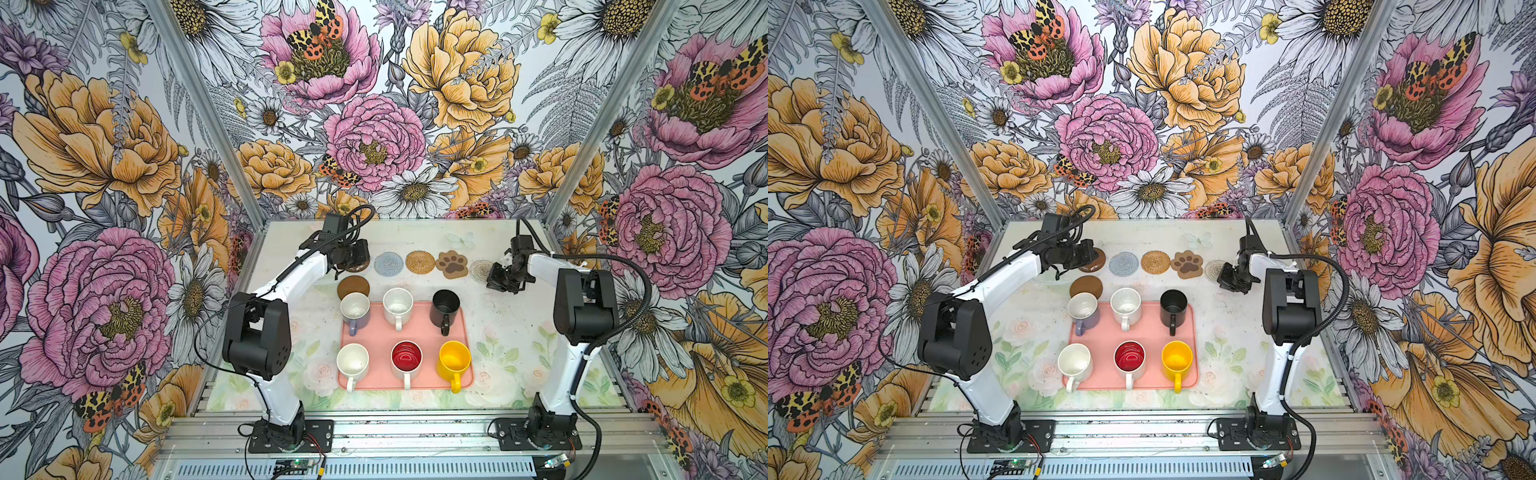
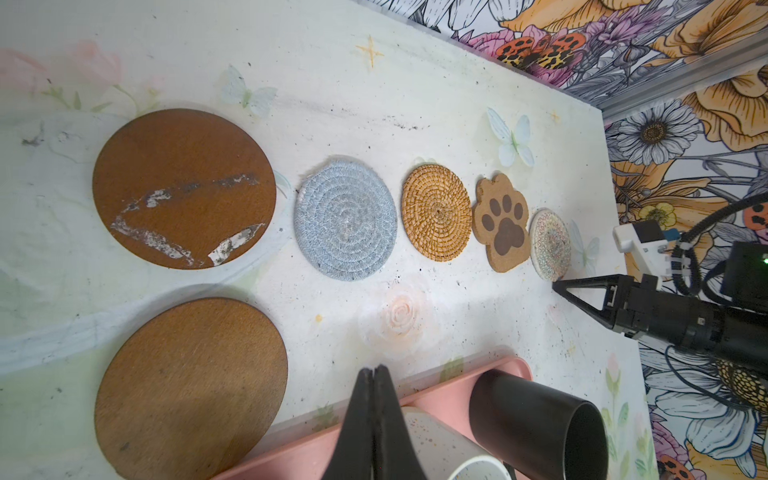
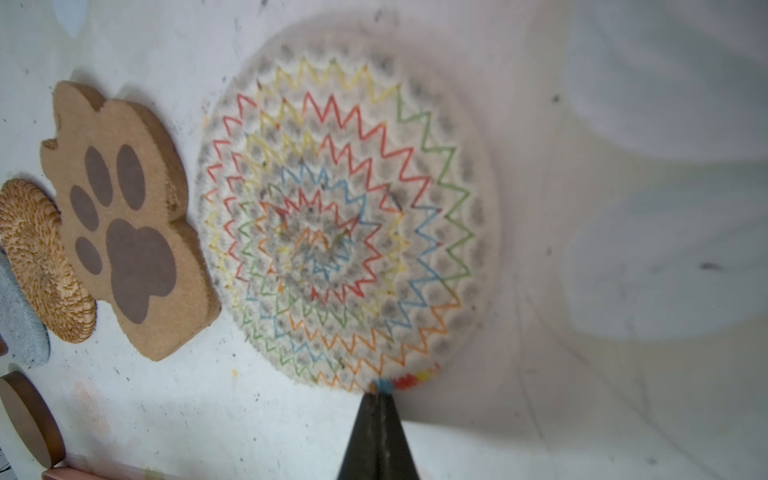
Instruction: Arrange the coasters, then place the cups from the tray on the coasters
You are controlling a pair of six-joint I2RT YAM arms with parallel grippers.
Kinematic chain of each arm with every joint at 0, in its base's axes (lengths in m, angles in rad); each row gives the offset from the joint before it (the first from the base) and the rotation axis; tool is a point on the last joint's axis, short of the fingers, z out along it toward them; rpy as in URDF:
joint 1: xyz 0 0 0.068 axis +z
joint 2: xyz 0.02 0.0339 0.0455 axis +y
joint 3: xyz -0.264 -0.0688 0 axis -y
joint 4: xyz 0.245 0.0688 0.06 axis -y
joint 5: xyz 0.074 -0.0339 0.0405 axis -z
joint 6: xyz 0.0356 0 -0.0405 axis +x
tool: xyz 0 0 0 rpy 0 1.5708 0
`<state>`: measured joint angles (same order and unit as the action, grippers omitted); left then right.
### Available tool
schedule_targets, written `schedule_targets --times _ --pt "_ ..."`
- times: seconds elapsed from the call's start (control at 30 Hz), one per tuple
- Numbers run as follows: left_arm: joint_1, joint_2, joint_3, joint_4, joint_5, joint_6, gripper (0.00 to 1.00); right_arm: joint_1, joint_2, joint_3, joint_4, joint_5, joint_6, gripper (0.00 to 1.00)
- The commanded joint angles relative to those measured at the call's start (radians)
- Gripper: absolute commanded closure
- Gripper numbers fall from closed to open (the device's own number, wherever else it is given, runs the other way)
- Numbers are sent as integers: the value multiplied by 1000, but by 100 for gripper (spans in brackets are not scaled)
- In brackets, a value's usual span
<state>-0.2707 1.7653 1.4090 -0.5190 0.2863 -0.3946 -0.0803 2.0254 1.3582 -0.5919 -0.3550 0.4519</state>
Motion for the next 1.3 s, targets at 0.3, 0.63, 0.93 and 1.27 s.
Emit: schedule_targets --times 0.3,0.63,0.93,1.27 --pt "11 -32 -16 13 -28 -8 100 -9 53 64 7 -1 8 100" --pt "48 14 97 -113 -154 44 87 6 -165 8 12 -79 16 94" --pt "-5 129 185 -299 -271 174 51 28 -332 -67 18 -59 16 68" --pt "-35 246 208 -351 -295 189 26 54 -359 -145 43 -34 31 54"
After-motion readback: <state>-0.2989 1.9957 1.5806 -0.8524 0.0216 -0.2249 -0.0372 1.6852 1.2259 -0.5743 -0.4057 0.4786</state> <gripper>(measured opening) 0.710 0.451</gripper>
